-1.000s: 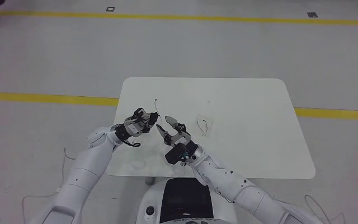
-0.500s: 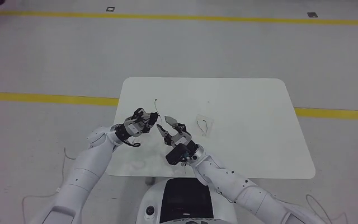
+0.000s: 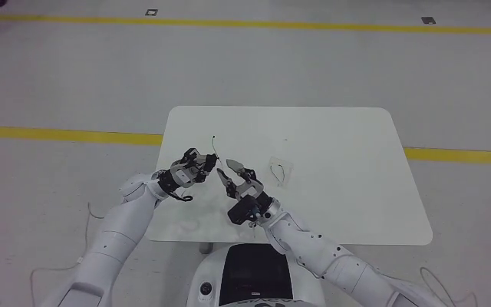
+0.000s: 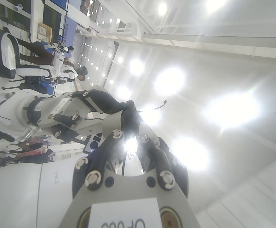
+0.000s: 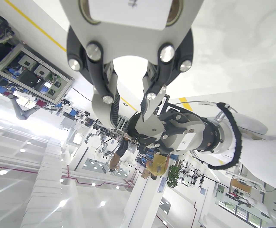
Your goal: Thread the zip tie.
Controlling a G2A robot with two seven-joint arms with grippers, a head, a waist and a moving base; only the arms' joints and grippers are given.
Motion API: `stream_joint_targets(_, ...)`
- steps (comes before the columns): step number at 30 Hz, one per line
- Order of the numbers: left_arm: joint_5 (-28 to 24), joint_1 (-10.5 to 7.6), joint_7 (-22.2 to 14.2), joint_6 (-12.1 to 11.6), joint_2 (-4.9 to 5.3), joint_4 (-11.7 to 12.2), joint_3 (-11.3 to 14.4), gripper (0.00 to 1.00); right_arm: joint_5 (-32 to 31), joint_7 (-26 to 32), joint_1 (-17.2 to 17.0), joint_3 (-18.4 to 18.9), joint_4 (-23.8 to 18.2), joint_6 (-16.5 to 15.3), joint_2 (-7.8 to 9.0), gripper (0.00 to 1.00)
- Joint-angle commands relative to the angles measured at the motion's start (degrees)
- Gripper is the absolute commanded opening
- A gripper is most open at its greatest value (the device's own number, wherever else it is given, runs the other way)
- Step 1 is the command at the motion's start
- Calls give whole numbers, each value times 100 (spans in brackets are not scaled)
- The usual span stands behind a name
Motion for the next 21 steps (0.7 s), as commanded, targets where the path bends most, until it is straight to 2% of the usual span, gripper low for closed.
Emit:
stream_joint_targets(1, 0, 0, 0, 0, 0, 0, 0, 0, 0, 8, 10, -4, 8, 0, -7, 21)
stream_joint_targets(21, 0, 0, 0, 0, 0, 0, 0, 0, 0, 134, 59, -35, 83, 0, -50, 8)
